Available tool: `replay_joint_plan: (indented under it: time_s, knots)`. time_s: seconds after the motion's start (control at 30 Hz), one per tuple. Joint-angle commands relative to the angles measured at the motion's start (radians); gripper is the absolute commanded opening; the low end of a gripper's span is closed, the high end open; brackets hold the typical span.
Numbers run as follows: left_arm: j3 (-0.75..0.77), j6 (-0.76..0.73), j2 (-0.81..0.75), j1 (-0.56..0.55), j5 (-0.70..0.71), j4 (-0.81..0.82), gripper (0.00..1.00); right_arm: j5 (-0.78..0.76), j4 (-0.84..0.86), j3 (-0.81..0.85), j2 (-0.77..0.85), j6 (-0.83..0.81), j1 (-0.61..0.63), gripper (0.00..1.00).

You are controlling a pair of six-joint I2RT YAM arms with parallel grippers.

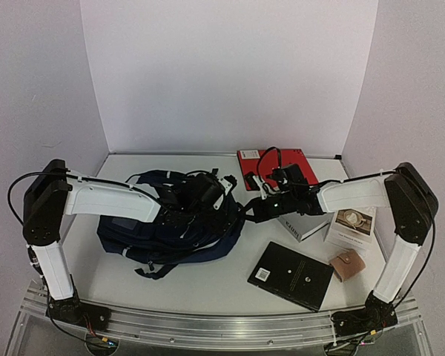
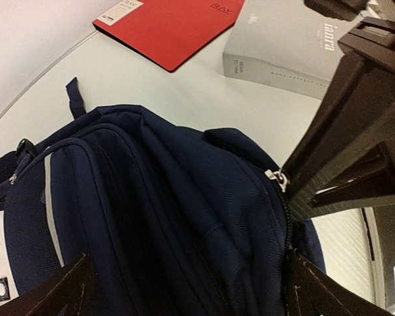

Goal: Pack the student bag
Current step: Unzip the student bag at the center of the board.

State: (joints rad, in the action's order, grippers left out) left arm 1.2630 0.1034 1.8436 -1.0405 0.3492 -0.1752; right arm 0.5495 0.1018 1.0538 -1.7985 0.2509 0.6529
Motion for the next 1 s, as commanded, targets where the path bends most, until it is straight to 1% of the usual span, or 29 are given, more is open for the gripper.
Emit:
replay_joint_plan:
  time_s: [0.0, 0.07, 0.17, 0.27, 0.37, 0.5, 0.6, 0.73, 0.77, 0.8, 0.87, 0.97]
  knots:
    - [0.038, 0.001, 0.002, 0.001, 0.163, 0.025, 1.0, 0.027, 0.075, -0.004, 0.091, 0.007, -0.003, 0.0]
    - [0.031, -0.007, 0.002, 0.001, 0.156, 0.038, 0.99, 0.028, 0.075, -0.008, 0.097, 0.009, -0.004, 0.0]
    - [0.047, -0.008, 0.031, 0.001, 0.174, 0.015, 0.96, 0.032, 0.079, -0.013, 0.105, 0.014, -0.004, 0.0]
    - [0.056, -0.004, 0.052, 0.001, 0.204, 0.0, 0.87, 0.029, 0.079, -0.017, 0.11, 0.016, -0.004, 0.0]
    - [0.048, -0.014, 0.056, 0.0, 0.189, 0.016, 0.76, 0.028, 0.079, -0.018, 0.109, 0.018, -0.003, 0.0]
    - [0.043, -0.049, 0.061, 0.0, 0.154, 0.044, 0.54, 0.012, 0.078, -0.017, 0.109, 0.021, 0.001, 0.0]
    - [0.045, -0.074, 0.063, 0.001, 0.139, 0.049, 0.33, -0.018, 0.077, -0.018, 0.112, 0.027, 0.004, 0.0]
    - [0.023, -0.101, 0.044, -0.001, 0.117, 0.061, 0.07, -0.1, 0.056, -0.01, 0.118, 0.04, 0.005, 0.0]
    - [0.009, -0.115, 0.033, -0.003, 0.11, 0.068, 0.03, -0.126, 0.041, -0.003, 0.119, 0.046, 0.004, 0.0]
    - [-0.006, -0.131, 0.02, -0.004, 0.099, 0.077, 0.01, -0.159, 0.025, 0.002, 0.119, 0.053, 0.004, 0.0]
    - [-0.047, -0.152, -0.012, -0.008, 0.061, 0.09, 0.0, -0.239, -0.011, 0.021, 0.12, 0.072, 0.004, 0.0]
    - [-0.119, -0.192, -0.087, -0.027, 0.003, 0.112, 0.0, -0.302, -0.064, 0.054, 0.118, 0.08, -0.002, 0.0]
